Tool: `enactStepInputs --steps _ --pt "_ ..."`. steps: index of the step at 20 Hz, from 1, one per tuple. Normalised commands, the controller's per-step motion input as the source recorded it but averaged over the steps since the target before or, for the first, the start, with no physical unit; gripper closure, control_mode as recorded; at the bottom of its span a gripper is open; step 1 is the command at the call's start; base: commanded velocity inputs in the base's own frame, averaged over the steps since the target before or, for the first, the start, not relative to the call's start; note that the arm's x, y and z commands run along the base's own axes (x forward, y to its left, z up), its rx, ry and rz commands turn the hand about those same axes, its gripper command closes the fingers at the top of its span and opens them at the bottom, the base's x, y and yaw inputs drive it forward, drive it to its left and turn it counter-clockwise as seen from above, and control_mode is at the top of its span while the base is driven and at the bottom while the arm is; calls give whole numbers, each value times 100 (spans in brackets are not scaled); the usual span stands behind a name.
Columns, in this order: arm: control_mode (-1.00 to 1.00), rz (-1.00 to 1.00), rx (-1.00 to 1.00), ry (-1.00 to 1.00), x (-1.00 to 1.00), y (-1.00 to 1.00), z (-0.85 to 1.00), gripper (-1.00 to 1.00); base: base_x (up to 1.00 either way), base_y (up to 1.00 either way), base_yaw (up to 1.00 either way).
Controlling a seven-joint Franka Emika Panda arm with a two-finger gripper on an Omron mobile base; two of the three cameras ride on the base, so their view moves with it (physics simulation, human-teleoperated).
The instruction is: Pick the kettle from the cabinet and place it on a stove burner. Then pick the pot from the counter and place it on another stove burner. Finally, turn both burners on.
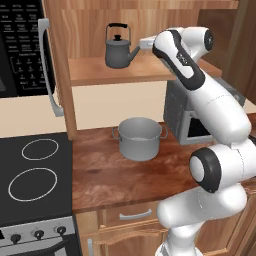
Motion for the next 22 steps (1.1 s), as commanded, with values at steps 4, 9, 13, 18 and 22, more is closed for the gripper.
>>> enactStepInputs --steps 4,9,13,18,22 --pt "-100 3 0 0 22 0 6 -100 0 0 0" --pt "-100 4 -1 0 21 8 9 -100 0 0 0" --pt "-100 6 -3 1 25 23 11 -100 0 0 0" --pt "-100 6 -3 2 24 24 13 -100 0 0 0" --pt "-100 5 -1 2 22 25 13 -100 0 0 0"
